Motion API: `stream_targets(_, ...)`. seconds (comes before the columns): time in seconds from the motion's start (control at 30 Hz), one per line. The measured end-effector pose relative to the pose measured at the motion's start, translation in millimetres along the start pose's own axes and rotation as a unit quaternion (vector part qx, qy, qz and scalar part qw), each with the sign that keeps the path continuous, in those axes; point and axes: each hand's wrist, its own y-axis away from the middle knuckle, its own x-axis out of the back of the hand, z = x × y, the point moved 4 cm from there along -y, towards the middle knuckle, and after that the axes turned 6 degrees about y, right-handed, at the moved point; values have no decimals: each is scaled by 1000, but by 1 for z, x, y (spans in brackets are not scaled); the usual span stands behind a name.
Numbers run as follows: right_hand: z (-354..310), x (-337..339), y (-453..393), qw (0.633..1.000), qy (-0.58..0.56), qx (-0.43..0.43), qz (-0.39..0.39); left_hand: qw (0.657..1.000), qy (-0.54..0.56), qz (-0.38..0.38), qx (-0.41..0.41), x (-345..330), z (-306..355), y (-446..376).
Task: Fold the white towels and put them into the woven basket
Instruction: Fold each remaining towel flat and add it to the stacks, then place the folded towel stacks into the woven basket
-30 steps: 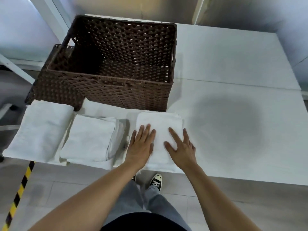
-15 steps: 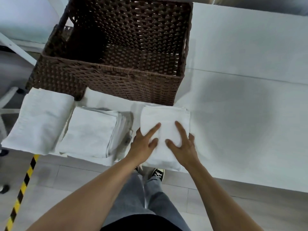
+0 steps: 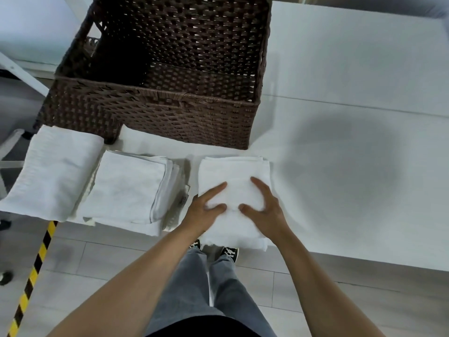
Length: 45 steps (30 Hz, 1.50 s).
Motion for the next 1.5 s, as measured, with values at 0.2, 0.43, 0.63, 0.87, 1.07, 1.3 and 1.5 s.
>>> stream_targets(0.2,-5,7,13,999,-47,10,11,999,31,24,-4,-4,17,13)
stream_targets(0.43,-34,45,52,994,-38,76,62,993,-38,34,-110,-19,54,49)
stream_targets(0.63,-69,99,88,982,-51,130,126,979,-91,18,-182,-36,113,70)
stream_targets(0.87,-143,167,122,961,-19,201,189,949,-75,16,-307,-43,201,90)
stream_targets(1.07,-226,192,129,943,18,255,215,933,-49,7,-356,-12,274,96)
stream_targets(1.3,-341,176,90,922,-25,310,230,919,-22,-2,-393,77,362,74)
stream_targets(1.5,-428,124,28,916,-83,339,197,922,-26,-1,-386,175,407,27)
